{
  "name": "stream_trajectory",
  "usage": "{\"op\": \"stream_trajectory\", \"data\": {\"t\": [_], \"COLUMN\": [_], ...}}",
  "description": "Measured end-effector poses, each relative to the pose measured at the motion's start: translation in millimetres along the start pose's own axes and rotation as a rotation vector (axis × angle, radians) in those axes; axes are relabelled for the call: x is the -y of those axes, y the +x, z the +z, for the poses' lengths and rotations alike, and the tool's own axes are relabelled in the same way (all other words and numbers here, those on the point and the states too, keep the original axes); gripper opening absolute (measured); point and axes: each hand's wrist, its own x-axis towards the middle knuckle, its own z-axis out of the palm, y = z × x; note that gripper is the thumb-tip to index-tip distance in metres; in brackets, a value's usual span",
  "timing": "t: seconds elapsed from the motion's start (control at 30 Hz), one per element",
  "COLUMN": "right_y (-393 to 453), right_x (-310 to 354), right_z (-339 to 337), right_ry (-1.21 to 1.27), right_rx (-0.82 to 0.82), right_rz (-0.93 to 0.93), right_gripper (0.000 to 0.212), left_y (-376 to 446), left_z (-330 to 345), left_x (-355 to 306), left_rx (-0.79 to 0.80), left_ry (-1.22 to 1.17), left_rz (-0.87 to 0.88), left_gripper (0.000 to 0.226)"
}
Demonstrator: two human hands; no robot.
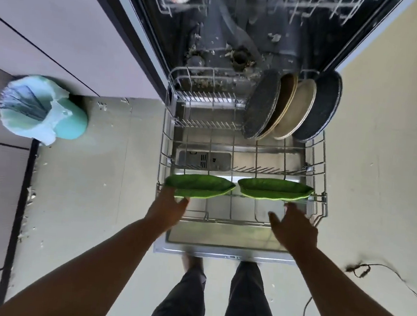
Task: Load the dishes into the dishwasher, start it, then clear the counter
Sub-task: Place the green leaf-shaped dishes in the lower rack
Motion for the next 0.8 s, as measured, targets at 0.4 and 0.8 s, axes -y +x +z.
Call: {"op": "stream_trajectory", "data": {"t": [0.4, 0.8], "right_y": [-190.3, -331.2], "right_x": [78.9, 120.5], "right_z": [-49.8, -93.0], "right_ry": [-0.252, -0.270], "right_rx": [-0.193, -0.351], "right_rz": [-0.479, -0.548], "right_gripper": [0.079, 0.081], "left_y": [-157.2, -291.3], "left_z": [-83.5, -164.3], "left_x": [-10.3, 11.1], "left_rx": [-0.045, -0.214], "left_ry": [0.722, 0.600], "left_rz": [0.474, 0.462], "left_gripper": [0.091, 0.080]}}
